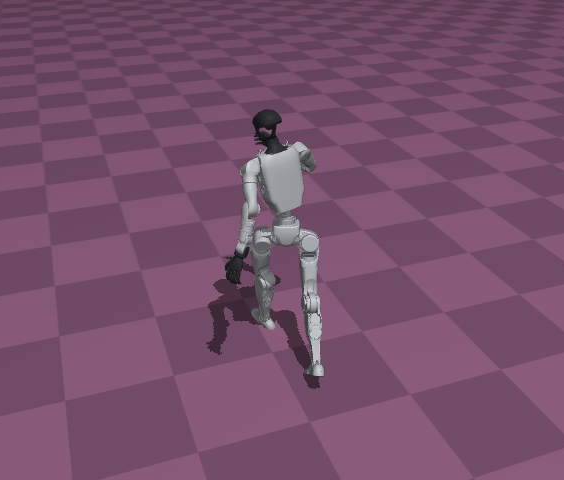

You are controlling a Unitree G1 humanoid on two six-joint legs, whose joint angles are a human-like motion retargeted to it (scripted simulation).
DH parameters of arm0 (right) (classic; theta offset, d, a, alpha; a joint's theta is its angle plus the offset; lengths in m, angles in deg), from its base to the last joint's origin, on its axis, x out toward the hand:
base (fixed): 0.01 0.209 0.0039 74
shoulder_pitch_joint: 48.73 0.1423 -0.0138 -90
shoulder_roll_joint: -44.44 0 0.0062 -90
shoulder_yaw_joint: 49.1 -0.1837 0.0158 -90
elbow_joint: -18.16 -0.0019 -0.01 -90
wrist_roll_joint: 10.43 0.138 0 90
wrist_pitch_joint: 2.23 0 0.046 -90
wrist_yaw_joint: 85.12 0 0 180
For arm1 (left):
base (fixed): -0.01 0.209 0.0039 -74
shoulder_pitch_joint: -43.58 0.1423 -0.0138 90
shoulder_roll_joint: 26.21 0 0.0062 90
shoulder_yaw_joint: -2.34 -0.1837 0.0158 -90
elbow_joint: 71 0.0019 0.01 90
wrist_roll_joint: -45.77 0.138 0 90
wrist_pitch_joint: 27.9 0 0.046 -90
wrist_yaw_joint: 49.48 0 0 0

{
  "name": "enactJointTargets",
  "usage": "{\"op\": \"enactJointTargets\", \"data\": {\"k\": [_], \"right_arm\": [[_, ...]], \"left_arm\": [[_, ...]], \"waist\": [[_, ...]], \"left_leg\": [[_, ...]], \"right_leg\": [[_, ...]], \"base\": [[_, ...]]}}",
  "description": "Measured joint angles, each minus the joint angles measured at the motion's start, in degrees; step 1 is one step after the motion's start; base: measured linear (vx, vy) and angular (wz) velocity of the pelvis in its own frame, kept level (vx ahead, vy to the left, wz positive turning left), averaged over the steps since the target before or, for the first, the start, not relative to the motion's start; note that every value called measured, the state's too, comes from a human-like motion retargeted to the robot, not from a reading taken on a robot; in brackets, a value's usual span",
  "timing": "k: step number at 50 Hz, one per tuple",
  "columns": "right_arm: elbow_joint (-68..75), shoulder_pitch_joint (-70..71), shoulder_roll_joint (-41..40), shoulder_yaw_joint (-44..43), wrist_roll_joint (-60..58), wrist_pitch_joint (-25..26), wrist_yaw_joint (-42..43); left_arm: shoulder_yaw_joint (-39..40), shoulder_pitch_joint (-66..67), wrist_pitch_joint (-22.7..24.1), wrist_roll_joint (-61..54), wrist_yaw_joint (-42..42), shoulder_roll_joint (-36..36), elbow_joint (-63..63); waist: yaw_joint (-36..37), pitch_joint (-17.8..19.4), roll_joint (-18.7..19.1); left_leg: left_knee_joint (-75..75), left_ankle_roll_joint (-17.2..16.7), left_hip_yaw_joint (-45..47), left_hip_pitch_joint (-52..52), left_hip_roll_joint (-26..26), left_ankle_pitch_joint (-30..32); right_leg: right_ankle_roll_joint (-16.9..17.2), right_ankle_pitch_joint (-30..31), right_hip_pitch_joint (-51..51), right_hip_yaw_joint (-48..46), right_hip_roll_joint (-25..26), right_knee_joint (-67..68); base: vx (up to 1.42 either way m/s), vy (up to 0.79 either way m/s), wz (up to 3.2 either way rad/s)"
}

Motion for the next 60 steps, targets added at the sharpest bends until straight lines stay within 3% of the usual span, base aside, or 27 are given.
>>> {"op": "enactJointTargets", "data": {"k": [2, 3, 4, 6, 8, 11, 14, 17, 20, 23, 25, 28, 30, 33, 35, 37, 39, 42, 45, 48, 52, 56, 60], "right_arm": [[-1.7, -3.1, -2.0, -1.7, 1.6, 1.2, -4.4], [-1.4, -4.8, -3.3, -2.4, 1.9, 2.0, -6.0], [-0.4, -7.1, -4.9, -2.8, 1.8, 2.7, -6.6], [3.7, -12.2, -8.1, -3.2, 0.8, 4.4, -5.6], [10.6, -16.1, -10.3, -3.6, 0.0, 7.3, -3.0], [19.6, -22.9, -12.6, -7.1, 1.5, 10.2, -0.8], [25.2, -29.8, -13.9, -13.3, 5.1, 9.5, 0.6], [29.2, -35.9, -15.4, -20.5, 8.2, 7.1, 2.1], [35.2, -40.1, -16.4, -25.7, 9.0, 6.2, 2.6], [43.2, -40.8, -15.6, -26.6, 8.7, 8.0, 1.8], [45.5, -41.6, -13.8, -26.7, 8.1, 9.0, 1.2], [37.7, -48.2, -10.2, -29.7, 8.4, 6.6, 2.1], [29.5, -55.4, -8.2, -33.8, 11.7, 4.1, 1.0], [22.9, -65.7, -5.8, -38.4, 22.0, 2.8, -4.9], [23.3, -70.4, -5.0, -39.3, 29.9, 3.5, -8.7], [28.3, -71.7, -4.7, -38.0, 33.4, 5.9, -11.5], [36.7, -68.8, -4.4, -34.7, 31.7, 8.4, -12.0], [51.3, -58.8, -4.2, -28.0, 18.8, 12.6, -8.4], [60.7, -46.9, -6.6, -22.5, 0.3, 16.3, -2.9], [58.2, -41.3, -12.1, -20.2, -7.8, 14.0, 1.2], [46.2, -39.7, -17.2, -16.8, -2.7, 7.9, -1.5], [36.6, -33.1, -14.8, -11.7, -3.8, 7.6, -1.6], [26.1, -22.0, -7.4, -7.4, -5.6, 8.9, 0.5]], "left_arm": [[2.6, 1.1, -2.4, 1.6, -0.6, 2.5, 2.8], [2.6, 0.8, -3.8, 3.6, -1.3, 3.3, 4.8], [1.8, 0.6, -4.8, 7.7, -3.0, 3.9, 6.8], [-2.2, -0.3, -6.4, 17.4, -7.5, 4.4, 9.2], [-8.3, -3.1, -8.5, 22.7, -11.1, 4.0, 8.0], [-13.6, -4.3, -7.4, 25.9, -14.9, 2.2, -0.8], [-14.0, -4.8, -4.2, 20.5, -13.2, -0.7, -10.9], [-12.1, -6.8, -1.1, 16.4, -8.7, -4.1, -16.3], [-10.2, -11.8, 0.0, 17.5, -7.9, -8.7, -15.6], [-11.0, -22.2, -1.0, 19.1, -11.2, -15.9, -10.3], [-14.1, -31.1, -1.2, 19.5, -11.3, -21.7, -7.4], [-21.3, -45.0, -0.2, 16.7, -1.8, -29.3, -8.3], [-26.2, -52.0, 1.8, 12.2, 7.4, -31.9, -11.7], [-32.0, -57.1, 5.5, 7.7, 14.2, -30.8, -17.1], [-34.8, -58.8, 6.2, 7.5, 13.6, -28.0, -19.1], [-36.9, -60.1, 4.7, 8.5, 11.6, -24.2, -19.8], [-38.2, -60.5, 2.6, 9.4, 10.7, -19.5, -20.3], [-36.5, -56.2, 0.1, 11.0, 9.4, -12.5, -21.0], [-30.5, -47.3, -1.9, 16.1, 5.3, -6.8, -20.4], [-22.3, -37.3, -1.8, 23.6, 5.0, -2.5, -17.5], [-11.1, -25.6, -0.6, 18.4, 11.7, 3.9, -10.6], [-2.8, -20.2, -1.9, 0.5, 14.1, 9.1, 1.8], [-4.4, -14.6, -6.8, -4.2, 5.0, 8.9, 9.7]], "waist": [[-1.0, 0.8, 3.8], [-1.7, 1.3, 5.0], [-2.4, 1.2, 6.1], [-3.7, 1.3, 7.9], [-5.0, 2.8, 7.9], [-9.7, 3.0, 11.2], [-15.8, 2.3, 14.3], [-22.6, 2.2, 15.3], [-29.7, 3.0, 13.9], [-35.2, 4.1, 11.0], [-40.2, 4.5, 8.2], [-50.3, 3.4, 5.8], [-56.2, 1.9, 6.4], [-59.9, -0.2, 7.4], [-59.8, -1.5, 6.0], [-57.8, -2.2, 2.6], [-55.5, -2.2, 0.1], [-53.5, -1.5, -0.5], [-50.9, -0.4, -1.1], [-45.1, -0.3, -3.3], [-34.8, 0.2, -3.5], [-25.9, 3.2, 1.0], [-17.7, 6.2, 6.4]], "left_leg": [[2.0, 4.5, -4.4, 2.3, -0.5, -4.9], [3.4, 8.0, -6.2, 3.0, -0.7, -8.0], [7.5, 9.2, -7.4, 2.4, 0.1, -12.0], [15.7, 8.7, -9.2, 1.0, 1.3, -18.8], [16.4, 10.4, -10.2, 1.7, -2.8, -20.2], [17.9, 9.6, -14.5, 3.5, -5.7, -22.4], [16.6, 9.2, -19.8, 7.3, -8.2, -23.8], [13.3, 8.5, -25.1, 13.6, -11.2, -24.7], [9.3, 6.8, -30.6, 21.9, -14.0, -25.7], [8.0, 3.0, -33.7, 27.5, -13.4, -27.3], [8.7, 2.1, -36.7, 29.4, -14.2, -28.5], [12.0, 2.6, -43.2, 29.1, -15.6, -27.8], [13.1, 1.5, -47.6, 29.5, -15.2, -24.4], [10.8, -2.0, -53.6, 33.9, -14.3, -13.0], [10.0, -3.6, -57.3, 37.6, -15.6, -4.9], [15.6, -3.3, -55.3, 37.7, -17.9, -1.9], [28.3, -0.6, -45.5, 32.2, -16.3, -5.3], [45.1, 5.8, -29.7, 21.6, -4.2, -15.6], [47.4, 9.3, -23.0, 15.1, 5.1, -23.7], [36.3, 7.7, -19.5, 12.5, 6.7, -24.0], [18.4, 1.4, -19.7, 9.9, 5.1, -14.1], [5.6, -2.2, -26.1, 5.4, 4.5, -2.9], [-2.1, -3.6, -22.3, -0.4, 4.5, -0.3]], "right_leg": [[2.6, 2.4, -0.2, 0.3, 1.7, 5.5], [3.0, 1.1, -2.2, -2.3, 0.8, 10.4], [2.3, -1.2, -4.8, -6.8, -1.3, 15.0], [-1.3, -7.6, -10.8, -16.8, -8.4, 22.7], [-4.6, -14.3, -18.1, -21.8, -17.3, 27.6], [-4.3, -17.8, -24.3, -22.1, -19.6, 21.1], [-0.2, -14.4, -27.2, -24.0, -19.3, 8.0], [3.7, -6.6, -28.8, -31.0, -21.1, -2.9], [7.2, 3.1, -29.9, -38.8, -23.3, -10.7], [7.3, 8.7, -33.8, -44.0, -20.7, -16.7], [7.3, 10.3, -36.5, -49.2, -20.4, -18.7], [7.3, 9.7, -39.3, -58.8, -21.5, -18.7], [7.3, 8.9, -39.3, -61.9, -19.8, -18.7], [7.3, 7.4, -36.7, -59.0, -14.3, -17.2], [7.3, 4.2, -34.0, -53.7, -12.3, -14.2], [4.6, -0.2, -31.3, -47.1, -12.1, -12.0], [-0.5, -4.8, -29.5, -43.7, -12.3, -10.2], [-7.0, -12.4, -28.6, -42.5, -10.9, -4.7], [-7.7, -17.5, -27.8, -39.3, -7.8, 1.4], [-7.1, -19.6, -24.3, -33.8, -4.7, 1.2], [-6.9, -20.1, -16.3, -24.5, -0.3, -4.2], [-6.3, -20.3, -6.8, -15.9, 3.3, -9.2], [-5.2, -22.5, -0.7, -8.0, 4.1, -9.3]], "base": [[0.92, 0.42, 0.72], [0.88, 0.40, 0.80], [0.85, 0.38, 0.79], [0.79, 0.36, 0.75], [0.70, 0.35, 0.87], [0.72, 0.31, 1.34], [0.76, 0.22, 1.63], [0.77, 0.11, 1.71], [0.77, -0.02, 1.61], [0.68, -0.29, 1.03], [0.67, -0.27, 1.44], [0.78, -0.14, 2.13], [0.93, -0.15, 1.90], [1.03, -0.23, 0.84], [1.06, -0.27, 0.02], [1.01, -0.33, -0.42], [0.90, -0.35, -0.50], [0.77, -0.35, -0.54], [0.72, -0.35, -1.20], [0.74, -0.30, -1.83], [0.78, -0.18, -2.01], [0.75, -0.03, -1.72], [0.72, 0.10, -1.52]]}}
